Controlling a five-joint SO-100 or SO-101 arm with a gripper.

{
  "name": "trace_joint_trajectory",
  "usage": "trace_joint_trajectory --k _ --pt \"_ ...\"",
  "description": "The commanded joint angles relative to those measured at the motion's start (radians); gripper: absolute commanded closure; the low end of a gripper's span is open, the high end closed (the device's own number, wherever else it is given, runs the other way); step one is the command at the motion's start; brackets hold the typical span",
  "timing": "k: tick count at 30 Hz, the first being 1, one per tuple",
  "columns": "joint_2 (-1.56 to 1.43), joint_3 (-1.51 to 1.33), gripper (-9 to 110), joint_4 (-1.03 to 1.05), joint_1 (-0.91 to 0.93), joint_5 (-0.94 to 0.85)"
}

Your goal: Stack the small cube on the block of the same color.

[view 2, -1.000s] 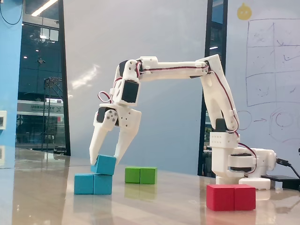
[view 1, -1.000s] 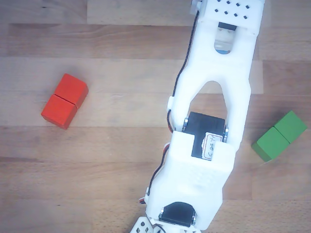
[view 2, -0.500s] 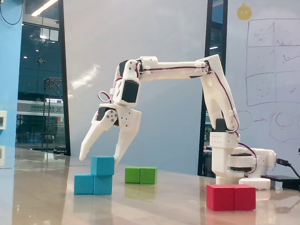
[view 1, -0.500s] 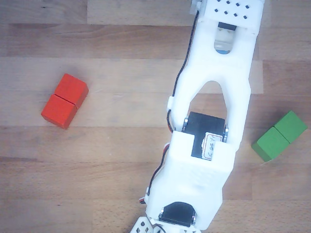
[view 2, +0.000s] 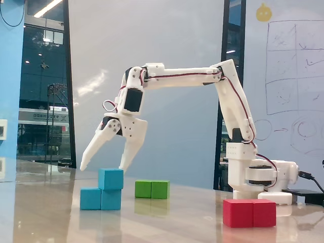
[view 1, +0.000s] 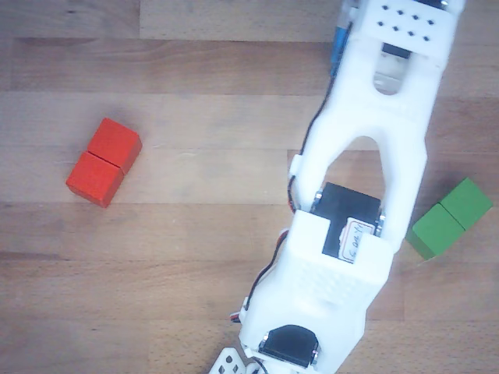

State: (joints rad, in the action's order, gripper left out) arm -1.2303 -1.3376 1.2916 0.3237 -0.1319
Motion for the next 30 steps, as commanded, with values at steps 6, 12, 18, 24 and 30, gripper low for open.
trace_joint_trajectory --k 6,12,18,24,30 --pt "-0.178 0.074 70 0.049 0.127 -0.011" --pt "-0.383 0.052 71 0.138 0.075 0.003" --pt "-0.666 -0.149 79 0.133 -0.149 0.008" --pt "-0.905 -0.453 92 -0.009 -0.345 0.009" --pt "-1.150 -0.838 101 -0.190 -0.380 0.008"
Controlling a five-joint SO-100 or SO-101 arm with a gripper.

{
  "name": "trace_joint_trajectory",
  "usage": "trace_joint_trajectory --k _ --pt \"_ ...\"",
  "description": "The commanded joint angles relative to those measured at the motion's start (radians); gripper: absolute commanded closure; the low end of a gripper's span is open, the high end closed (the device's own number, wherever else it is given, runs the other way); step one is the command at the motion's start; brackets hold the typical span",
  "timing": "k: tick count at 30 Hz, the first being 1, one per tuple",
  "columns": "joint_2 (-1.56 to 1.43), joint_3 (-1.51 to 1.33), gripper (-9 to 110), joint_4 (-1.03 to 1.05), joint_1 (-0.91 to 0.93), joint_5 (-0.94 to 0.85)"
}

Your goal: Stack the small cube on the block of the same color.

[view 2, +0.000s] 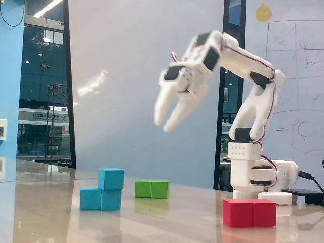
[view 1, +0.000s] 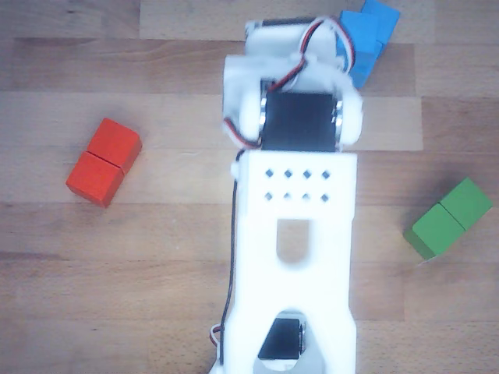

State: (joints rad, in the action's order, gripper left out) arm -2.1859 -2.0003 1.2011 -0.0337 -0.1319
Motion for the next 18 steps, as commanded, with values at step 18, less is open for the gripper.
trace_joint_trajectory --k 18 --pt "-1.023 -0.930 101 -0.078 -0.021 0.006"
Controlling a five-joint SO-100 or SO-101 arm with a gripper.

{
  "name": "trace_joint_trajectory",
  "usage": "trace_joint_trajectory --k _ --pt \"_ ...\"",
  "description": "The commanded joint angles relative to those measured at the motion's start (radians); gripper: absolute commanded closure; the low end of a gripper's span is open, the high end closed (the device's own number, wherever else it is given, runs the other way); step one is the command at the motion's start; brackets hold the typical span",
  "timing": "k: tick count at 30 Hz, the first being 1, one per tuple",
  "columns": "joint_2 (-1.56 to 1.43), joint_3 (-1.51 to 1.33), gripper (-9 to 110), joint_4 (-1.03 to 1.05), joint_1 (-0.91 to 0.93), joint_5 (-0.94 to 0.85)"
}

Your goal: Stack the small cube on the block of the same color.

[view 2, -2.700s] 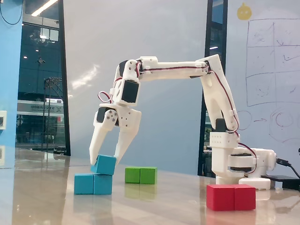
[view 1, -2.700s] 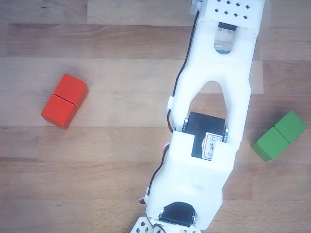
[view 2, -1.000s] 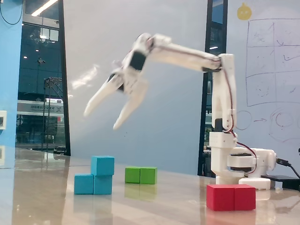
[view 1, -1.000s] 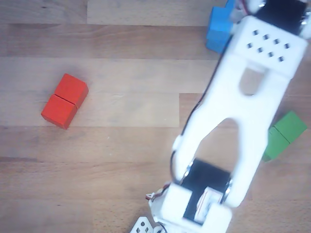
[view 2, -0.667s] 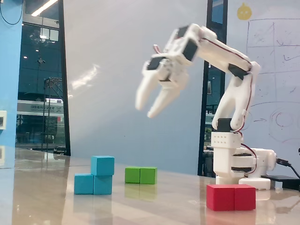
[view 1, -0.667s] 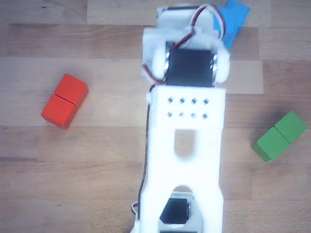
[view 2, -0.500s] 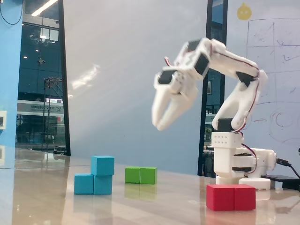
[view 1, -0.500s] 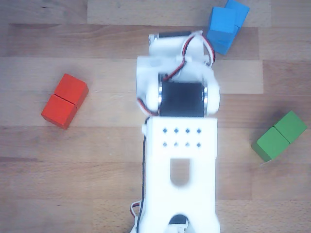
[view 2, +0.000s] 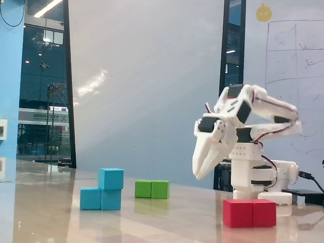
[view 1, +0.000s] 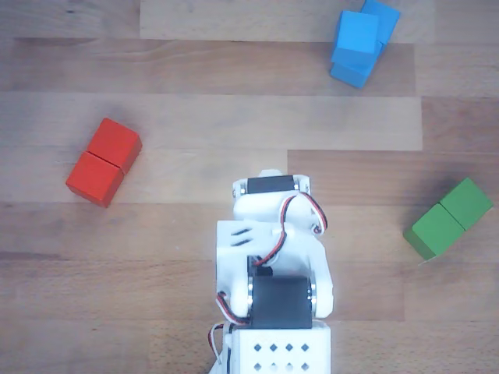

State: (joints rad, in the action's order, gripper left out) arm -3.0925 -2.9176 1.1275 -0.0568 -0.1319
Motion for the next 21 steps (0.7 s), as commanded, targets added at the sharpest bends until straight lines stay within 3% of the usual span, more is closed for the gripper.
trace_joint_trajectory --k 1,21 --pt "-0.143 -0.021 101 -0.005 0.002 0.006" --pt "-0.357 -0.152 101 0.100 0.069 0.011"
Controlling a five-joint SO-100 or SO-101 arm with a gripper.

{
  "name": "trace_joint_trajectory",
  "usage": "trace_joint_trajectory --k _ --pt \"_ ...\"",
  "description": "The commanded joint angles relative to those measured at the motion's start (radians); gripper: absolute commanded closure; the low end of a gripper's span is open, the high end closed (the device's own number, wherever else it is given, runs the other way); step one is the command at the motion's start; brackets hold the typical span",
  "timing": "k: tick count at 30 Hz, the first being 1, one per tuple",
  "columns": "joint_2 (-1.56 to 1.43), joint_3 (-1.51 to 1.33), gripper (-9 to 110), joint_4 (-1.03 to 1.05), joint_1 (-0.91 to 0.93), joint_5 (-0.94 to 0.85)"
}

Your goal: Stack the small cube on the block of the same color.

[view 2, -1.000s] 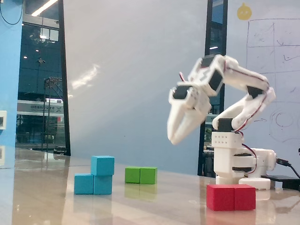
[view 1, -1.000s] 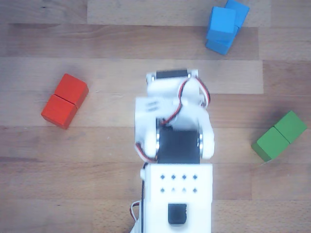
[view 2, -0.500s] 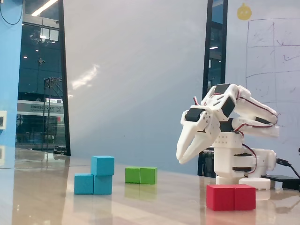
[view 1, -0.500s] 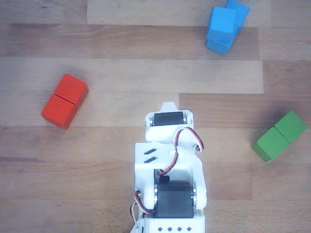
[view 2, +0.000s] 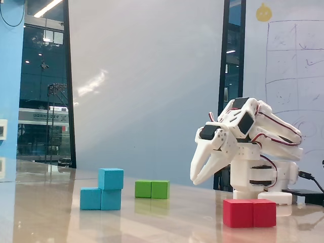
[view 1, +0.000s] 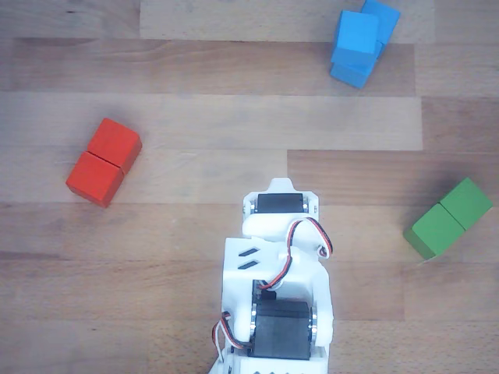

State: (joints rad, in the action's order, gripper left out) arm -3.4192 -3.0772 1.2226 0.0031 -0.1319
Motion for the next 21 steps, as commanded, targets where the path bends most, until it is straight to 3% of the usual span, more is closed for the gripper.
trace_joint_trajectory --k 1,12,21 --pt "-0.031 0.008 101 0.005 0.009 0.011" --pt "-0.032 0.006 101 0.003 0.009 0.011" --pt "-0.032 0.005 101 0.003 0.015 0.124"
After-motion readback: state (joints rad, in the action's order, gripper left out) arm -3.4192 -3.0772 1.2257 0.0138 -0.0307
